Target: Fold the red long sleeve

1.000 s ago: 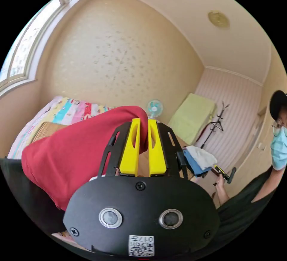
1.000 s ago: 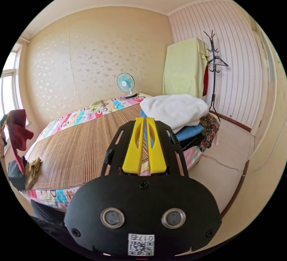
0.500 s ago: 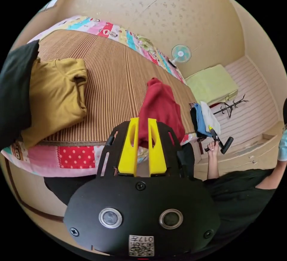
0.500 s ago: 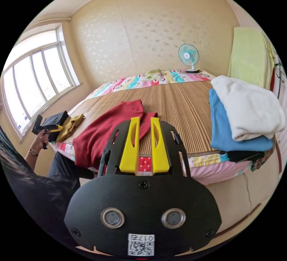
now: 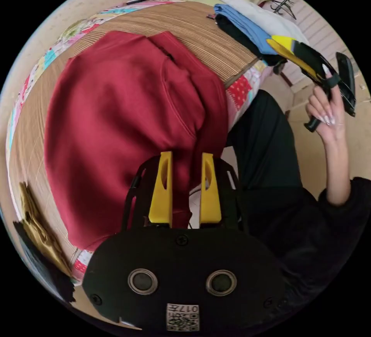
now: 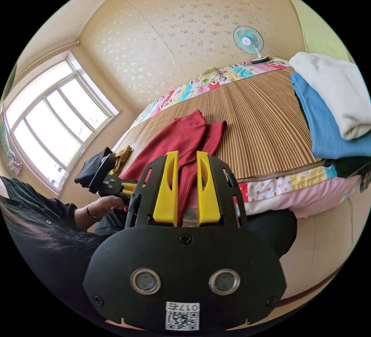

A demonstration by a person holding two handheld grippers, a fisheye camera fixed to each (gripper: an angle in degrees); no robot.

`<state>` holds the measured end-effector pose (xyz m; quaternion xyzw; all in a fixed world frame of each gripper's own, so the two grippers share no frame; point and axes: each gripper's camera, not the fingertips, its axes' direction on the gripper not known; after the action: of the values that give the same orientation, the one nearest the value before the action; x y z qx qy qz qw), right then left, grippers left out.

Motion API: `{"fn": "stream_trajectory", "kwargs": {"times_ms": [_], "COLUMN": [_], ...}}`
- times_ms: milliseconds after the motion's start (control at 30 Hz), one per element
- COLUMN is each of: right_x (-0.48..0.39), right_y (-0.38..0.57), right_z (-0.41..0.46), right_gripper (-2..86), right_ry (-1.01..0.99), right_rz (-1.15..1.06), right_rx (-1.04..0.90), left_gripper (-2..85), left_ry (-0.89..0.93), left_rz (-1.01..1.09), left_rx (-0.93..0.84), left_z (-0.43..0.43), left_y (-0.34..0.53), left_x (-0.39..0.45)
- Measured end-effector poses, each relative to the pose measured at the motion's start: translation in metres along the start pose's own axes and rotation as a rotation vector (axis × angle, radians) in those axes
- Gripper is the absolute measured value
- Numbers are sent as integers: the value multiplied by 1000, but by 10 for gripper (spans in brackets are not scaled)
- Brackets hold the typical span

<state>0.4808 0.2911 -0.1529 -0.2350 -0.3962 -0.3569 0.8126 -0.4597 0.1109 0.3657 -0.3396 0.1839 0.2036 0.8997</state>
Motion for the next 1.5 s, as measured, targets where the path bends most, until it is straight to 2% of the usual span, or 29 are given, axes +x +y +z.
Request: {"fn": "stream_trajectory", "kwargs": {"times_ms": [33,100,167,200,267,367,500,567,633,700,833,933,967,1033,1133,1233,1300,1433,1500], "right_x": [7,13,17,17,8,-19,-81,-127,-145,-155,-159,-153,-154,-158,-160,-153,-147,-150,-147], "right_y": [9,17,14,11,-6,-27,-32,-9,8,29,53,73,76,80,92,105,119,112,93], "right_z": [-2,-3,7,13,45,106,194,262,312,345,366,382,380,370,345,351,366,361,349], "right_gripper": [78,81,85,87,94,109,135,150,155,149,117,89,86,85,108,144,151,92,55], "right_ry": [-8,-53,-137,-147,-128,-50,108,251,267,176,111,156,163,164,60,21,103,173,134], "right_rz": [2,-35,-115,-134,-229,-391,-697,-988,-1103,-1187,-1190,-1163,-1135,-1101,-1131,-1155,-1178,-1041,-931], "right_rx": [-1,5,-17,-31,-98,-182,-229,-306,-434,-569,-620,-687,-667,-612,-515,-625,-698,-596,-553], "left_gripper": [48,18,3,1,-3,-5,-5,-4,-3,0,15,71,117,155,173,183,183,168,121], "left_ry": [-21,171,527,570,596,541,507,557,574,578,533,461,455,467,498,526,542,711,898], "left_rz": [-42,-121,-190,-206,-311,-469,-617,-679,-701,-706,-743,-847,-884,-926,-983,-1065,-1079,-1098,-1114], "left_rx": [27,53,270,343,618,808,823,853,857,864,849,803,781,747,707,680,678,668,656], "left_z": [-7,-25,-73,-88,-149,-187,-181,-169,-164,-164,-167,-157,-150,-139,-119,-100,-89,-57,-38], "left_y": [5,18,57,71,134,205,257,283,295,305,325,341,349,359,376,393,399,384,368], "left_x": [-8,-37,-90,-104,-160,-218,-264,-278,-283,-287,-302,-315,-318,-319,-309,-295,-288,-289,-294]}}
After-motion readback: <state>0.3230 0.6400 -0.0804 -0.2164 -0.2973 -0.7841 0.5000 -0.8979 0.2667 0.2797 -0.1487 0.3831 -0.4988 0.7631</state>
